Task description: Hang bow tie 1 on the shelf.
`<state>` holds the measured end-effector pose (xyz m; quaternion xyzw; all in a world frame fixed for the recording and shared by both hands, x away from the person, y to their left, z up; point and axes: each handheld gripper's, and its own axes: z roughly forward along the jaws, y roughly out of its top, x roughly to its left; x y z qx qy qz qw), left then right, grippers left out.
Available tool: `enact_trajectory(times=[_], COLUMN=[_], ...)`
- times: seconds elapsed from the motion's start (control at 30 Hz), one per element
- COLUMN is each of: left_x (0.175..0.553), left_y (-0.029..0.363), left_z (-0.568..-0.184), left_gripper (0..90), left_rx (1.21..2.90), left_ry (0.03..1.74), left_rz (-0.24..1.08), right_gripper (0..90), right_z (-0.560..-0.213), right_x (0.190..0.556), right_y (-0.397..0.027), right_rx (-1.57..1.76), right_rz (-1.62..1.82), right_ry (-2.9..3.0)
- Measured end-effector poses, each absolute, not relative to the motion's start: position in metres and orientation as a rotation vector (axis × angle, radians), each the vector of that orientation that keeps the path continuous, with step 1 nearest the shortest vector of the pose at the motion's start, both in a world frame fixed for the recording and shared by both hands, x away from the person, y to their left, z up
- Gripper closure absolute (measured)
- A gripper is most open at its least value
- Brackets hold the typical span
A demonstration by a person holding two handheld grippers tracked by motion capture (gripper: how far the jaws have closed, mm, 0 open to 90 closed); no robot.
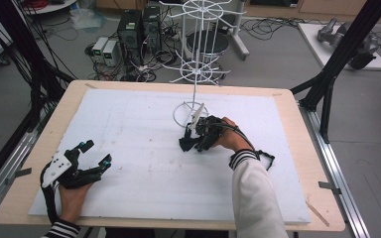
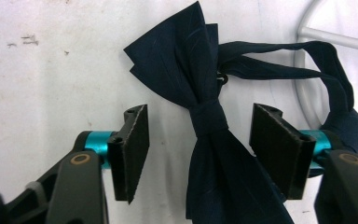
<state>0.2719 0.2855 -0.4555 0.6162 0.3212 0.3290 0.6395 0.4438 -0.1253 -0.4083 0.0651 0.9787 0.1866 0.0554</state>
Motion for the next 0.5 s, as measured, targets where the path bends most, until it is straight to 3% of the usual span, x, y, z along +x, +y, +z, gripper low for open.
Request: enact_trajectory(times=[0.37,0.5], left_x=[0.2719,0.2719], left_y=[0.2855,0.2855], left_z=[-0.4555,-0.4556], left_gripper=[16.4,16.4], left_rx=[1.406,1.405], left_ry=[0.734,0.734], left_rz=[0.751,0.751], right_gripper=[52.9,64.0], right_z=[-0.4114,-0.4124], right_x=[0.4488,0.4502], right_y=[-0.1248,-0.1233], right_rx=[0.136,0.116], right_rz=[0.579,0.56], right_ry=[2.965,2.966])
